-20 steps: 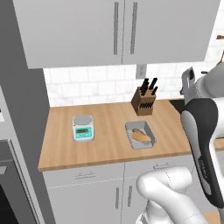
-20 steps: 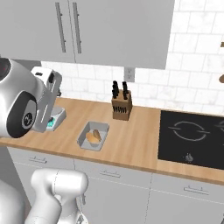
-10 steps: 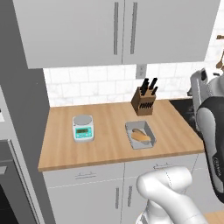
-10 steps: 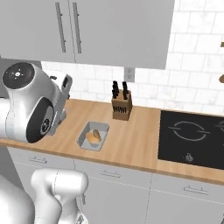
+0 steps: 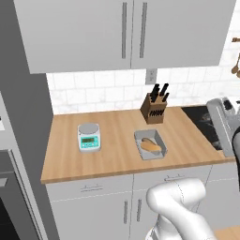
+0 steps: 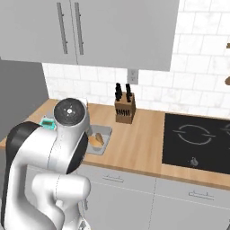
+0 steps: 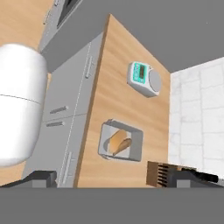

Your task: Take the meat container that has the fish and place it on the second highest rack of the freezer. Then take the vegetable container that has the sweet potato and squash and place it on the highest rack of the freezer.

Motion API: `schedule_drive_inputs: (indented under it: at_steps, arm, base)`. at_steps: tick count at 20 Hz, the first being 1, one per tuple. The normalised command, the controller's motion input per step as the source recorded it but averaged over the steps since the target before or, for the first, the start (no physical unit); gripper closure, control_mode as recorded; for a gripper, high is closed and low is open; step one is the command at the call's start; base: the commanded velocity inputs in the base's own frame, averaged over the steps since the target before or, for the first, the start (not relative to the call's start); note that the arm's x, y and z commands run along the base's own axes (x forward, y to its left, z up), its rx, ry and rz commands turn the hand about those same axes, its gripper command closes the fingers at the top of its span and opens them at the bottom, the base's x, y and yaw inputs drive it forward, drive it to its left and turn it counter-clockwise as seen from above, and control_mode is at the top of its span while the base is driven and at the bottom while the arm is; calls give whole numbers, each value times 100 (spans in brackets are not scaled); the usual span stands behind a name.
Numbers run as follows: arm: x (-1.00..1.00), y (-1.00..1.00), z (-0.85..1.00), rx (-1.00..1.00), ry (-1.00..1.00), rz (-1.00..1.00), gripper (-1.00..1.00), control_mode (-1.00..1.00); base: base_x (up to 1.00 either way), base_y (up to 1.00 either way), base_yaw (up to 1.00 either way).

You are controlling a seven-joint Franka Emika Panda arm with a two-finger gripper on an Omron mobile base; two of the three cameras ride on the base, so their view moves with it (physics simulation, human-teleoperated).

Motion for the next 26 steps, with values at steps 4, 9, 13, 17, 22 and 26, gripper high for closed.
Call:
schedule_drive_inputs:
  at_steps: [4, 9, 13, 17, 22, 26]
  arm:
    - [22, -1, -37, -16, 19, 0, -100, -100]
    - [55, 0, -8, -7, 32, -1, -100, -100]
    - [46, 4, -18, 0, 21, 0, -100, -100]
    - [44, 21, -36, 0, 1, 1, -100, -100]
    - [40, 28, -42, 0, 0, 1, -100, -100]
    - [33, 7, -49, 0, 0, 0, -100, -100]
  base:
    - [0, 0, 0]
    - [0, 0, 0]
    - [0, 0, 0]
    - [0, 0, 0]
    - [0, 0, 0]
    - [0, 0, 0]
